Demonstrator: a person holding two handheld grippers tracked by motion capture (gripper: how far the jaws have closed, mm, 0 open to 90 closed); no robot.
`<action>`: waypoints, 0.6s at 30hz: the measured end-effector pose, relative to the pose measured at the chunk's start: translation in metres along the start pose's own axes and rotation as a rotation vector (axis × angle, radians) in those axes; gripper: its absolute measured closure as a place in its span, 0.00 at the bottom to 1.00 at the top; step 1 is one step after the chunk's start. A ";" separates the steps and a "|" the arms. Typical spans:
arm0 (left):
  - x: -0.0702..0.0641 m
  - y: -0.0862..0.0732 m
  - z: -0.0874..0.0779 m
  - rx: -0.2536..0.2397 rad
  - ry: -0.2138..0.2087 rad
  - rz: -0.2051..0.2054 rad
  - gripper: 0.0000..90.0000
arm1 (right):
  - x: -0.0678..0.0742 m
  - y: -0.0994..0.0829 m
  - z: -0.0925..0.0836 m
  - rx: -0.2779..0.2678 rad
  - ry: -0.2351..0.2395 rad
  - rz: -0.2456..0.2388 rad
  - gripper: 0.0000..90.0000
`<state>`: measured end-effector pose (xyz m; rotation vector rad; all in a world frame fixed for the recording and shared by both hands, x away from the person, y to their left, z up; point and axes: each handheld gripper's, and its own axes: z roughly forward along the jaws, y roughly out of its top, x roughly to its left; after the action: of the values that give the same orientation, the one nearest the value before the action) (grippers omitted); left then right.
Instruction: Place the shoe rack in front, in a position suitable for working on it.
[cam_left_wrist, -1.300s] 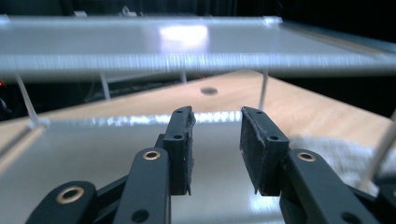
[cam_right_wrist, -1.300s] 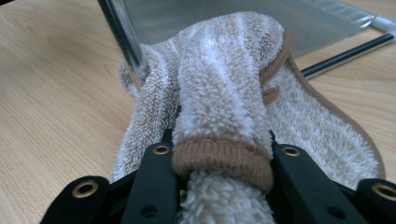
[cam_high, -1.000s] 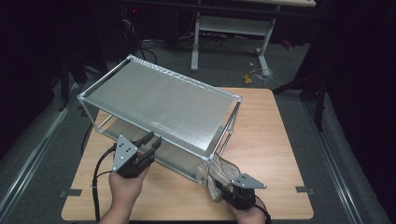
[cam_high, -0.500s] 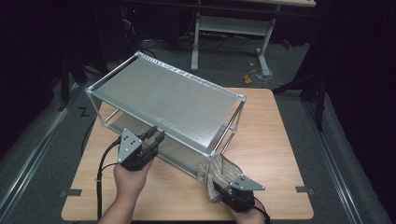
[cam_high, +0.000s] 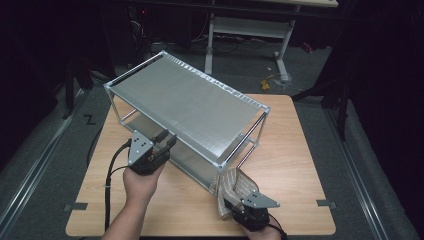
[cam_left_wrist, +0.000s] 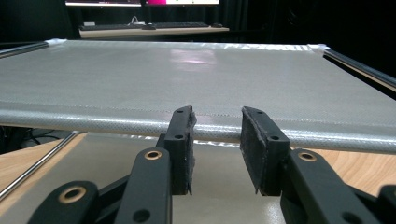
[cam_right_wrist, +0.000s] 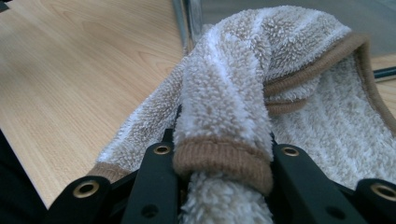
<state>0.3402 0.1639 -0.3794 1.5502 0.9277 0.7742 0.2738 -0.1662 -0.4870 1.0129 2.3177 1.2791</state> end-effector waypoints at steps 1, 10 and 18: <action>0.001 0.000 0.001 0.001 0.001 0.000 0.71 | 0.000 0.000 0.000 -0.002 0.003 -0.005 0.81; 0.001 -0.001 -0.006 0.000 0.010 0.003 0.69 | 0.003 0.001 -0.001 -0.011 -0.010 -0.013 0.81; -0.013 -0.023 -0.024 0.007 -0.021 -0.007 0.68 | -0.008 0.002 -0.010 -0.055 -0.083 0.014 0.80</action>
<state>0.3104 0.1655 -0.3976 1.5576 0.9211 0.7484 0.2744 -0.1775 -0.4800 1.0453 2.2052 1.2735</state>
